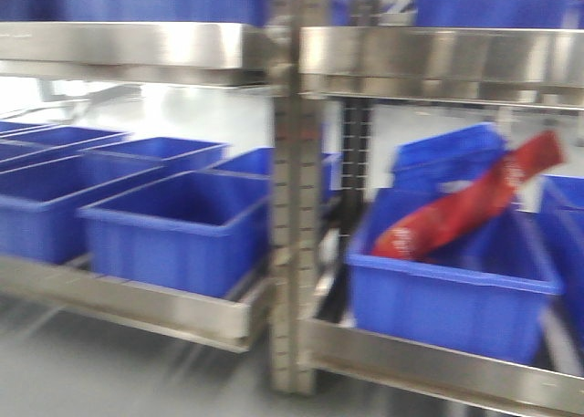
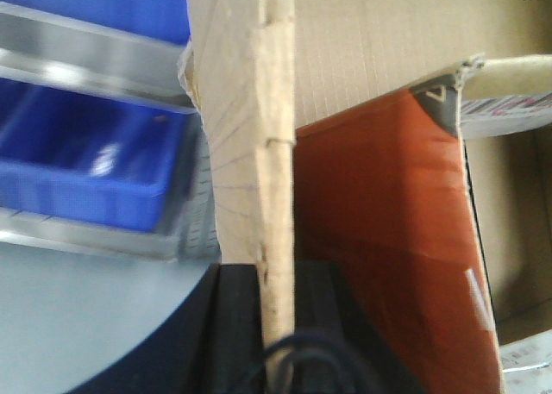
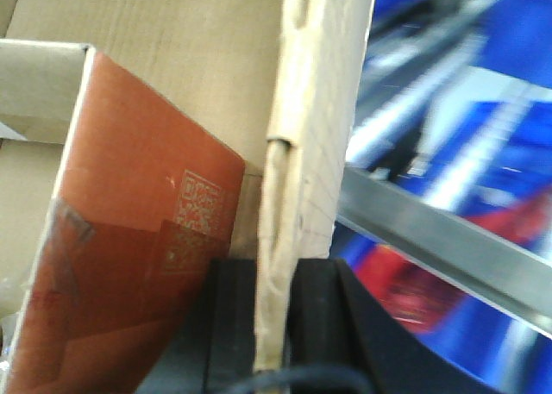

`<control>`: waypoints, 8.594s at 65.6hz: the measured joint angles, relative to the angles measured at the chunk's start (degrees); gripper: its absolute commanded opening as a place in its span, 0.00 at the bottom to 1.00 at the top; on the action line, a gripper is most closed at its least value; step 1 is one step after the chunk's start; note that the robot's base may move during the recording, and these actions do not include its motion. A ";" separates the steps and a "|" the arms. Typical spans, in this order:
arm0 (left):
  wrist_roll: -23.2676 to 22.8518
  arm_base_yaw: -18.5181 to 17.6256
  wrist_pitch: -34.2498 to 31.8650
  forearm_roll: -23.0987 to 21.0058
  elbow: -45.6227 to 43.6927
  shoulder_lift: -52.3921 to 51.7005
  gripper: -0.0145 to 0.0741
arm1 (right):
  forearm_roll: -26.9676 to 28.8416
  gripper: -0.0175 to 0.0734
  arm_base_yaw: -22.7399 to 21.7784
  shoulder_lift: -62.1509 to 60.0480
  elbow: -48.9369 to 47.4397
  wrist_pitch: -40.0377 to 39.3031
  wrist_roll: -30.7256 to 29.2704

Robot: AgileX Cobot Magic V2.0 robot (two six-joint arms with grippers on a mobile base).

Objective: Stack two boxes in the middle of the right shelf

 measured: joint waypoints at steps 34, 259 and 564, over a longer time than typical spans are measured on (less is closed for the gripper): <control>0.00 0.00 0.00 0.00 0.00 0.00 0.04 | 0.00 0.02 0.00 0.00 0.00 0.00 0.00; 0.00 0.00 0.31 0.00 0.00 0.00 0.04 | 0.00 0.02 0.00 0.00 0.00 0.59 0.12; 16.30 20.87 -54.40 -2.64 102.32 -77.55 0.04 | -3.44 0.02 -0.31 -62.47 80.87 -39.95 -1.80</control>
